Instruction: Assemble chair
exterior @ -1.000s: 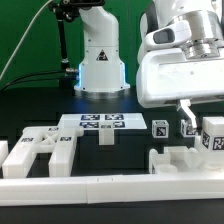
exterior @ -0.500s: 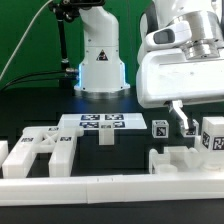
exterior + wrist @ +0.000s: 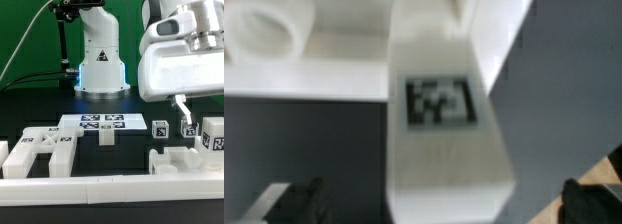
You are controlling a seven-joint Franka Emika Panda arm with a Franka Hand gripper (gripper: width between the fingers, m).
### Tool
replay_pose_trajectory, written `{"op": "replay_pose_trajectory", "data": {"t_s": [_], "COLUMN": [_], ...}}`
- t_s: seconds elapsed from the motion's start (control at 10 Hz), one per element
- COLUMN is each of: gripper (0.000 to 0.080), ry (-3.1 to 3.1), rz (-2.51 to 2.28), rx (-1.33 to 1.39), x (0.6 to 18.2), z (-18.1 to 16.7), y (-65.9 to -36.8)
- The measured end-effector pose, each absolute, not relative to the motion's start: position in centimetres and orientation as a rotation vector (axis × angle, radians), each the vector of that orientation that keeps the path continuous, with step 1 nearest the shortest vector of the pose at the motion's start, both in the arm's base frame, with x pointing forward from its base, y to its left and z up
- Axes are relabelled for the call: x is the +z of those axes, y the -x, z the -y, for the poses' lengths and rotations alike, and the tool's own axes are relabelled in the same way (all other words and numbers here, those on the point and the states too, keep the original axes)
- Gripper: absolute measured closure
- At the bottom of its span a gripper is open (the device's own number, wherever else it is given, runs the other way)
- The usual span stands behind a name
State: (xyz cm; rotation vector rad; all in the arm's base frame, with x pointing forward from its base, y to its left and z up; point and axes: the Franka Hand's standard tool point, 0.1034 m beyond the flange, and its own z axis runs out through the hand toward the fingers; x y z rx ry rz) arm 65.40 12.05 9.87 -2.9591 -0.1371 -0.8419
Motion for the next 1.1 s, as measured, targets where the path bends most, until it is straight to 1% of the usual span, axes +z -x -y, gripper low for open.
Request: {"op": "replay_pose_trajectory", "data": {"t_s": [0.3,0.4,0.7,0.9,1.0,1.1], "gripper": [0.015,0.015,0.015,0.015,0.0278,0.0278], "ry": [3.003,3.03,3.058,3.058,3.058,3.057], "rz": [0.125,0.12,0.098,0.093,0.057,0.029], "rx": [-0.594,-0.438,-0.112,-0.106,-0.104,-0.102], "x": [8.7,8.4,7.9,7.8,7.8,7.8], "z": [-12.8,-12.4,-12.2,-12.2,-12.2,-12.2], "y": [-65.4,-65.4,-65.5,-65.6,-65.6,-65.6]}}
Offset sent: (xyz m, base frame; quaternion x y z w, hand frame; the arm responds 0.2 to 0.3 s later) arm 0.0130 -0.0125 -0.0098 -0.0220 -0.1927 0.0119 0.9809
